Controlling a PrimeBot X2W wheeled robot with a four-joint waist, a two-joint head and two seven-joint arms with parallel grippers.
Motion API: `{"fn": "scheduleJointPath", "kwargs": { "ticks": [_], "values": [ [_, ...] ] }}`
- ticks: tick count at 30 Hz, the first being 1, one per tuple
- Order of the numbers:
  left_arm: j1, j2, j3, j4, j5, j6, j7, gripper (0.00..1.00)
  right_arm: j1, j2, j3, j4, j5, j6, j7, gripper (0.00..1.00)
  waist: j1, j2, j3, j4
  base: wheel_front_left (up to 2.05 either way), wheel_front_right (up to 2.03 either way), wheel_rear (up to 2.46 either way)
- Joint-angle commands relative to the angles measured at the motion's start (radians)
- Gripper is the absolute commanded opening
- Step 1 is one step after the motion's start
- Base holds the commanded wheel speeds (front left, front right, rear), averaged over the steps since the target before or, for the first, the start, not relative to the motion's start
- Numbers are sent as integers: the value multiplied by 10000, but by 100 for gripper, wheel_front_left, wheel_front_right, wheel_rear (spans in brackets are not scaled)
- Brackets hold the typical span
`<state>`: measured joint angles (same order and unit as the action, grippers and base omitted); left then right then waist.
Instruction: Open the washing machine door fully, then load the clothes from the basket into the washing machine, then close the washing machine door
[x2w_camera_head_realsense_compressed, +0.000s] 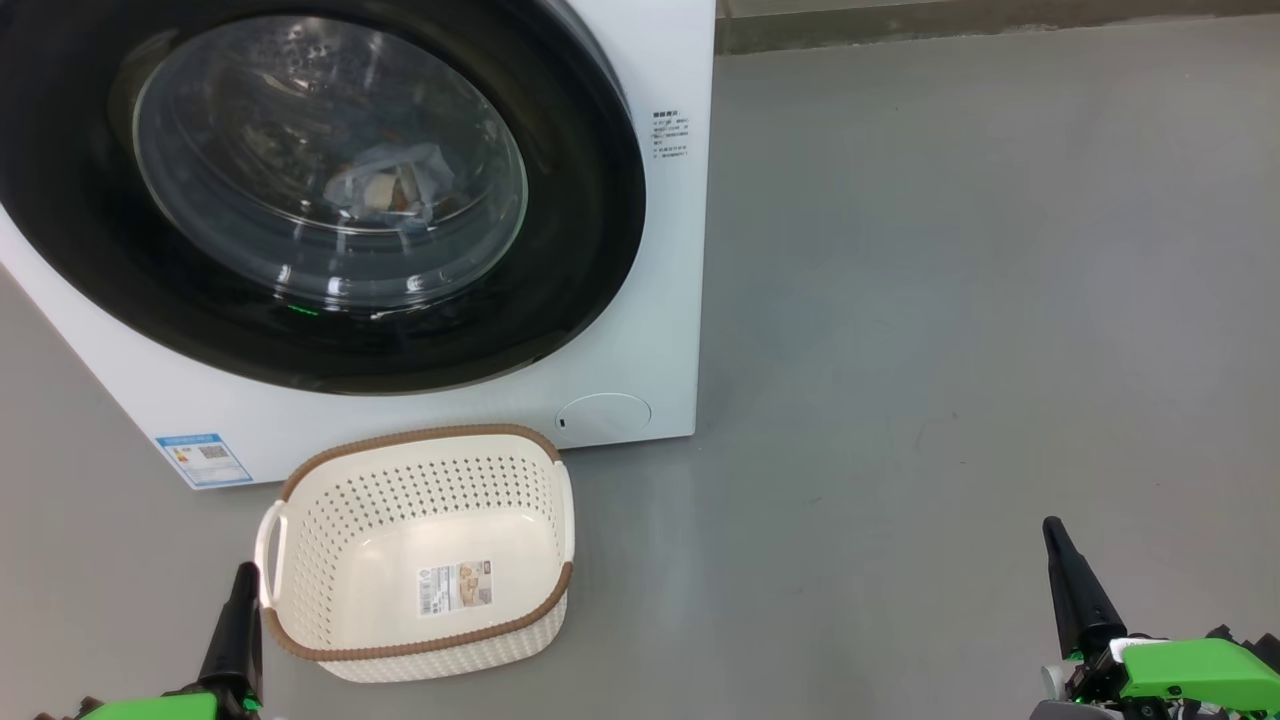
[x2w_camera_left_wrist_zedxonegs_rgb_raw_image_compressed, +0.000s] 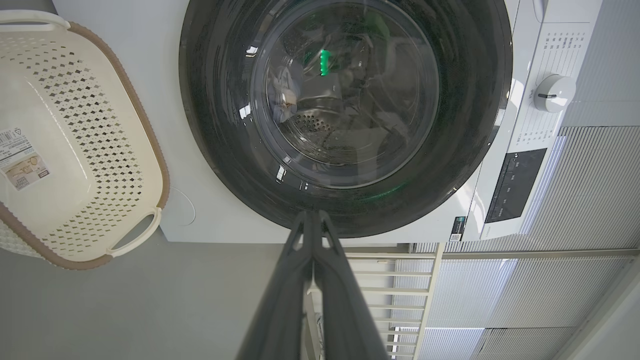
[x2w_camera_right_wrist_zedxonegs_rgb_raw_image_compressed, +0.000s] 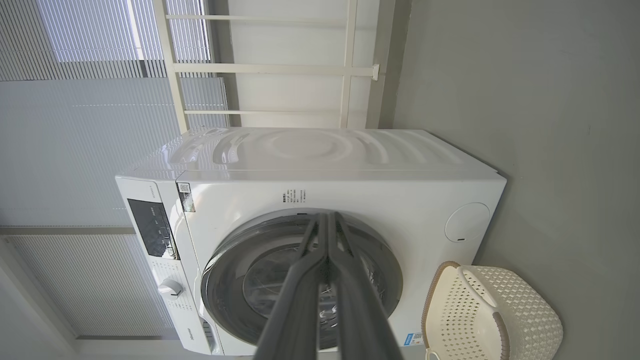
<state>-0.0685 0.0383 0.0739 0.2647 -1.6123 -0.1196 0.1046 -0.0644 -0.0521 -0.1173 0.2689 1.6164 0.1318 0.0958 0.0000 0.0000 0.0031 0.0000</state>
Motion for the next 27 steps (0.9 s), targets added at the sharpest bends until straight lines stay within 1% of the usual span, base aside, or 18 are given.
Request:
{"fn": "scheduleJointPath", "kwargs": {
  "ticks": [1,27],
  "values": [
    [-391,164,345,-196,-7,-111,43,0,-422,-83,171,-249,35,-11,65,0,0,0,0,0,0,0,0],
    [-392,150,366,-196,11,-111,60,0,-427,-52,126,-246,-2,-11,101,0,0,0,0,0,0,0,0]
  ]
}}
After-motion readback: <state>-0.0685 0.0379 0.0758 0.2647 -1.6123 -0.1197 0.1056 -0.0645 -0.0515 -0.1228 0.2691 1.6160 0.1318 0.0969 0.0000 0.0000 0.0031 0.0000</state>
